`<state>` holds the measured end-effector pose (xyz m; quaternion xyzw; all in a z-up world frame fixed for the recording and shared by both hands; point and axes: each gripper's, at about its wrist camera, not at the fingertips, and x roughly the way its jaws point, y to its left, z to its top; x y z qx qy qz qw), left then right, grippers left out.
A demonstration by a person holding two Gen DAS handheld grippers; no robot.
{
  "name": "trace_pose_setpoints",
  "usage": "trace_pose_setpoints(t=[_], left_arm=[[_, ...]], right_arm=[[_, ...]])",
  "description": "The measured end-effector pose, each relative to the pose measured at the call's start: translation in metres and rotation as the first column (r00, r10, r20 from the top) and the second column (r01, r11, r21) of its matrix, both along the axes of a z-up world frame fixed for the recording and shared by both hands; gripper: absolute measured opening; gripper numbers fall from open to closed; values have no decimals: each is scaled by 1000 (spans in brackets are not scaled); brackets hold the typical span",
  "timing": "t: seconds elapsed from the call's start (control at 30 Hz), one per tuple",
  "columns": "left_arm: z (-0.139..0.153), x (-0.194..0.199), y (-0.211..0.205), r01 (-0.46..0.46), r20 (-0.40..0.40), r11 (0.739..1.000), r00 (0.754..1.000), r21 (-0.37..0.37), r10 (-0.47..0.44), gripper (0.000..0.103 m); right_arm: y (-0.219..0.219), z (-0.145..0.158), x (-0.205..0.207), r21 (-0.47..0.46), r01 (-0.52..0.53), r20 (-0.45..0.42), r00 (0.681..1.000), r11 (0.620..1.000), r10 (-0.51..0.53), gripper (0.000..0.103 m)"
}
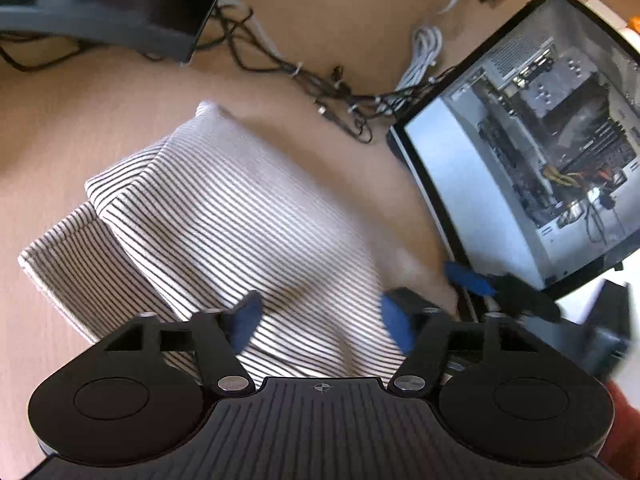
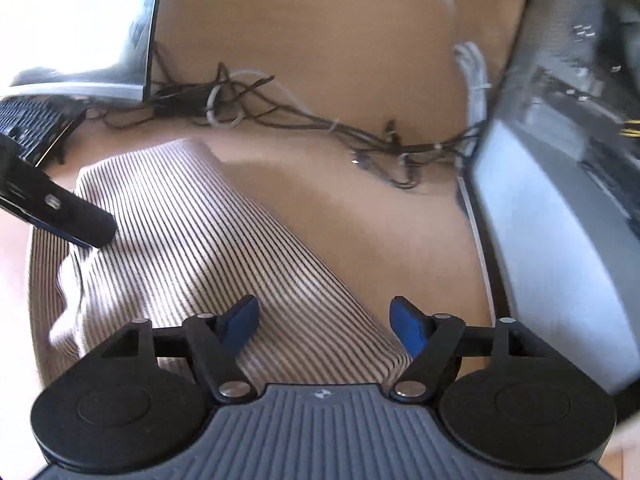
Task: Fold clothes
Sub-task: 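Fold the sweater over again with the left tool and release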
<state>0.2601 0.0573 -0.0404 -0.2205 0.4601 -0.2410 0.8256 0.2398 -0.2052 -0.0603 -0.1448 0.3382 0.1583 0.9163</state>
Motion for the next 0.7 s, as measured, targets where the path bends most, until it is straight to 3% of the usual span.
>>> trace_pose_setpoints(t=[0.13,0.27,0.47,0.7], left_arm=[[-4,-2,-11,-26,-32,999,999,-29,25,64],[-23,4,-25,-57,-92,998,994,-9,56,63],[-24,19,-29,-53,-72,999,996,12,54,62],[-22,32,-27,-54,-46,997,997,52,56,59]], right_arm=[[-10,-9,13,51,-41,-33,999,998,43,74],[-25,-13,8,109,-35,-71,997,993,42,77],[-33,-17,-26,150,-8,-97,995,989,23,78],[-11,-16,-55,183,-61,-139,986,981,87,78]])
